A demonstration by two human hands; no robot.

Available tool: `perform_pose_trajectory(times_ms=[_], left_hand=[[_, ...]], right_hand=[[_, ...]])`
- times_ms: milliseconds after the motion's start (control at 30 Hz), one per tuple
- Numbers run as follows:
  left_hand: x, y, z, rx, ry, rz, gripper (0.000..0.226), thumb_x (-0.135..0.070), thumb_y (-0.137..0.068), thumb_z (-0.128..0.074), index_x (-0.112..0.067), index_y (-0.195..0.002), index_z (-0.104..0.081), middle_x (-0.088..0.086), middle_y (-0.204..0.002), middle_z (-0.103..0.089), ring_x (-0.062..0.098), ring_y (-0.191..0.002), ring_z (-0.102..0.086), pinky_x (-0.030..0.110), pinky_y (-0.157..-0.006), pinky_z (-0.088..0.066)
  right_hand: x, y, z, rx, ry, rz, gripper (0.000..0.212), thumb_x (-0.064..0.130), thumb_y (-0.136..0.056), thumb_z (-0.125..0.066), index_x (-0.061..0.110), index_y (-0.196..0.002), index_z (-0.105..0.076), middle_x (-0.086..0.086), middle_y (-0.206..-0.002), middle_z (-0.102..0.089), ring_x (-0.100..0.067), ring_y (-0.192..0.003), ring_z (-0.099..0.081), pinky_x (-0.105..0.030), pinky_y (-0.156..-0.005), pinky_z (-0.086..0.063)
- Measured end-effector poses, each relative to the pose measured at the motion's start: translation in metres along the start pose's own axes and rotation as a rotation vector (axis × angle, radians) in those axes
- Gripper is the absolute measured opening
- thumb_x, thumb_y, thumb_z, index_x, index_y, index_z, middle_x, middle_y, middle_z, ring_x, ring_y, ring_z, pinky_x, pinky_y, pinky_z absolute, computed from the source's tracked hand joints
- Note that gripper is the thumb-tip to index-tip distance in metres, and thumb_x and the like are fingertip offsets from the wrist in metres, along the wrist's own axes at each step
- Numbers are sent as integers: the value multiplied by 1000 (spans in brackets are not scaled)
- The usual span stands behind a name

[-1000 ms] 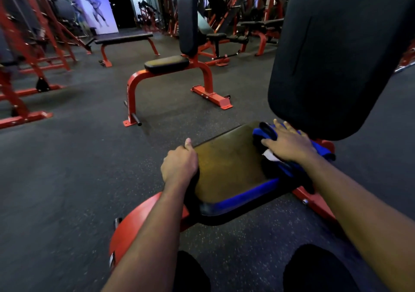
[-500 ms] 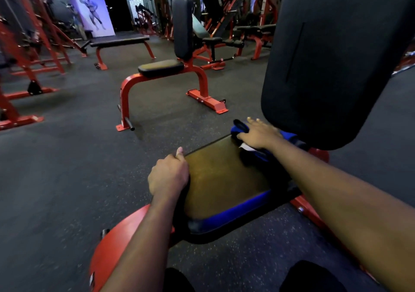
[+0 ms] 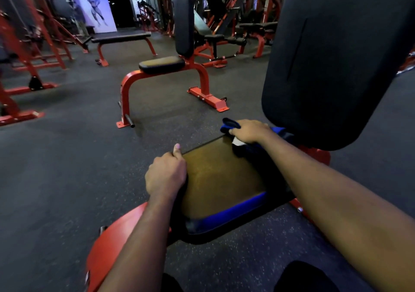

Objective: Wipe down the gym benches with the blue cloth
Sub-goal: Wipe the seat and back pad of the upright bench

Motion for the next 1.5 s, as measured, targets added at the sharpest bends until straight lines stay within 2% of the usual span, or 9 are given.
perform_pose_trajectory(times_ms=[133, 267, 367, 467, 700, 933, 1100, 1233, 1500], left_hand=[[3, 1, 0, 4, 24, 14, 69, -54, -102, -12, -10, -127, -59, 22, -130, -56, 41, -119, -52, 46, -97, -40], [5, 0, 0, 2, 31, 17, 69, -52, -103, -12, -7, -127, -59, 24, -131, -56, 42, -120, -51, 46, -99, -39], [4, 1, 0, -4, 28, 9, 70, -53, -103, -12, -7, -128, -58, 24, -131, -55, 42, -120, -51, 46, -99, -39], [4, 0, 0, -2, 44, 9, 70, -54, -102, -11, -8, -128, -58, 23, -131, -55, 41, -120, -51, 46, -99, -39], [8, 1, 0, 4, 60, 18, 70, -53, -102, -11, -8, -130, -57, 24, -133, -54, 42, -122, -50, 47, -101, -38], [3, 3, 2, -15, 47, -2, 69, -51, -103, -12, -7, -127, -59, 23, -129, -57, 41, -119, -52, 47, -98, -39], [6, 2, 0, -11, 71, 3, 70, -52, -102, -12, -6, -126, -59, 23, -129, -57, 41, -118, -53, 47, -97, -40], [8, 3, 2, -1, 84, 4, 71, -51, -103, -12, -4, -128, -58, 25, -131, -55, 42, -121, -51, 47, -99, -39], [9, 8, 6, 7, 98, -6, 70, -49, -104, -13, -2, -127, -59, 26, -132, -55, 42, -122, -50, 46, -100, -38]], right_hand=[[28, 14, -8, -20, -9, 204, 43, 45, -95, -49, 43, -138, -47, 3, -147, -49, -20, -140, -38, -48, -116, -16], [-7, 53, -17, -65, -63, 317, 61, 41, -96, -53, 40, -152, -28, 17, -160, -24, -5, -149, -13, -47, -120, -2], [-24, 32, -10, -77, -17, 145, 62, 45, -96, -49, 35, -153, -26, 7, -162, -22, -14, -150, -16, -50, -118, -13], [-3, 1, -1, -44, -48, -45, 50, 46, -91, -43, 38, -141, -44, -3, -151, -43, -29, -139, -38, -53, -113, -25], [7, 72, -20, -102, -61, 297, 59, 39, -95, -51, 41, -151, -30, 15, -159, -27, -6, -149, -15, -48, -120, -5], [-15, 22, 4, -159, -75, -65, 47, 39, -92, -42, 35, -139, -47, -8, -146, -49, -28, -135, -44, -40, -110, -32], [49, 45, -17, -72, -69, 191, 51, 30, -97, -43, 34, -147, -40, -2, -156, -38, -16, -147, -26, -41, -121, -7], [27, 124, -28, -101, -131, 337, 60, 30, -96, -50, 39, -151, -30, 14, -159, -27, -3, -148, -15, -41, -122, -4], [-56, 113, -2, -230, -109, -78, 58, 40, -97, -42, 29, -153, -30, 8, -161, -25, -13, -148, -22, -39, -120, -19]])
Point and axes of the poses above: each hand's wrist, its own y-axis away from the middle knuckle, its own z-axis out of the back of the hand, x = y × z, the point moved 6 cm from there along -y, towards the middle knuckle
